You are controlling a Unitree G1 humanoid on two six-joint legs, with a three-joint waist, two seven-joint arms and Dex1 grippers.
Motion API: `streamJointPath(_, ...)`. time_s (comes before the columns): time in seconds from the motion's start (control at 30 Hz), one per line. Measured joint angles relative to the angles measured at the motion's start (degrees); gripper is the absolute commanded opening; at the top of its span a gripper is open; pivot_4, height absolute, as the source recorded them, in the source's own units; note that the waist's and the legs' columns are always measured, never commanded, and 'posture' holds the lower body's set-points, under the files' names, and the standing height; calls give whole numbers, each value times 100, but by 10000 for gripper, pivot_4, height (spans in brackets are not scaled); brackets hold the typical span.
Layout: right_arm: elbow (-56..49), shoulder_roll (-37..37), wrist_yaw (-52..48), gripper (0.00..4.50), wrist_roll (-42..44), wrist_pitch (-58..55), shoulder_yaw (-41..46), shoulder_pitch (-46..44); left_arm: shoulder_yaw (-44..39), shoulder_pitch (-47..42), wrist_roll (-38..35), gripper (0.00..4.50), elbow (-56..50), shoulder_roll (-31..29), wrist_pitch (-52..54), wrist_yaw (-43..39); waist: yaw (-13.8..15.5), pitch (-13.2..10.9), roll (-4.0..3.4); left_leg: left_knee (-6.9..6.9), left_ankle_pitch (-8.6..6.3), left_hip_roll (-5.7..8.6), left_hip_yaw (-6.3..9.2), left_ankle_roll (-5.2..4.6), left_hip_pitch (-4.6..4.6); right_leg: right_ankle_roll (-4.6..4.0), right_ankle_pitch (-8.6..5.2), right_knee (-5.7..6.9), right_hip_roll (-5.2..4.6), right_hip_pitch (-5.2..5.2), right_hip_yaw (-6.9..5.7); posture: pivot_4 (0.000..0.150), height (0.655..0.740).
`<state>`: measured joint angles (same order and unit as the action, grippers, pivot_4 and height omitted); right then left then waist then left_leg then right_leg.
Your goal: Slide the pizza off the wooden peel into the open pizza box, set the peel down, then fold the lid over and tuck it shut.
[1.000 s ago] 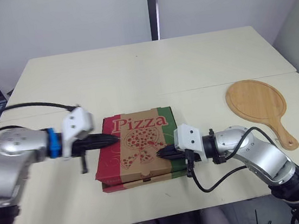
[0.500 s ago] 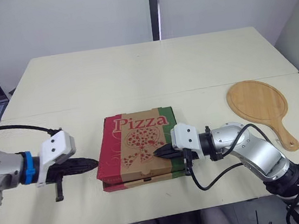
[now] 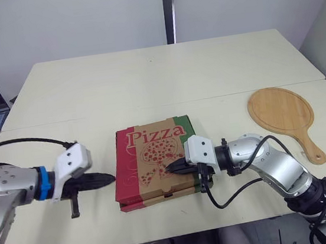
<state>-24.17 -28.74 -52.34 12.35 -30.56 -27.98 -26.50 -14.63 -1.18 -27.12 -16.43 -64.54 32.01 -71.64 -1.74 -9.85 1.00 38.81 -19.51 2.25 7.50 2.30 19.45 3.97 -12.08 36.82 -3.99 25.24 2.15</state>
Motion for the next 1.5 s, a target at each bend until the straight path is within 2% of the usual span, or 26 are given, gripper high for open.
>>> streamJointPath(0.1,202,14,6,376,-236,207,-154,36,-169,-190,-318,0,-197,16,392,140,-9,0,0,0,0,1,-3,0,0,0,0,-2,-1,0,3,1500,7400)
streamJointPath(0.2,374,11,9,376,-471,418,-278,103,-7,-185,-439,0,-596,214,550,342,-13,0,-1,-1,0,0,-5,1,0,0,0,-1,0,3,7,1500,7400)
streamJointPath(0.43,458,27,23,376,-737,800,-305,237,1005,-57,115,0,-743,547,341,843,5,3,2,-1,0,1,-3,1,-6,0,0,-1,0,-6,6,1500,7400)
streamJointPath(0.57,517,21,25,376,-911,1032,-320,291,1164,-60,322,0,-614,649,-38,884,14,5,-6,-11,-2,2,-3,-1,-65,1,-5,-15,-3,-72,5,1500,7400)
streamJointPath(0.73,433,24,85,376,-801,1036,-45,423,671,60,-110,0,-459,1161,241,1214,17,1,-7,-8,-2,0,16,-2,-67,6,-8,-27,-2,-89,-10,1500,7400)
streamJointPath(0.87,2,-40,408,376,-417,631,933,596,-417,157,-55,0,135,1303,217,1874,10,-1,-9,-12,-2,0,20,0,-65,5,-8,-28,-2,-82,-12,1500,7400)
streamJointPath(0.97,-65,-73,739,376,-388,416,1514,669,-610,286,129,0,305,1478,93,2239,8,-1,-10,-16,-3,1,17,1,-64,5,-8,-41,-3,-85,-9,1500,7400)
streamJointPath(1.07,232,-323,962,376,-588,383,1688,801,-301,386,301,0,411,1786,87,2462,36,-1,-8,-16,-3,2,17,1,-58,9,-5,-58,-4,-91,-11,1500,7400)
streamJointPath(1.2,710,-564,1000,376,-974,614,1499,1101,264,163,342,0,411,2174,154,2612,46,-1,-7,-16,-3,1,13,1,-57,12,-2,-75,-4,-96,-10,1500,7400)
streamJointPath(1.5,704,-447,865,376,-1097,716,1213,1398,771,-398,481,0,530,2418,176,2727,15,-2,-9,-17,-3,3,13,1,-57,13,-1,-78,-4,-96,-4,1500,7400)
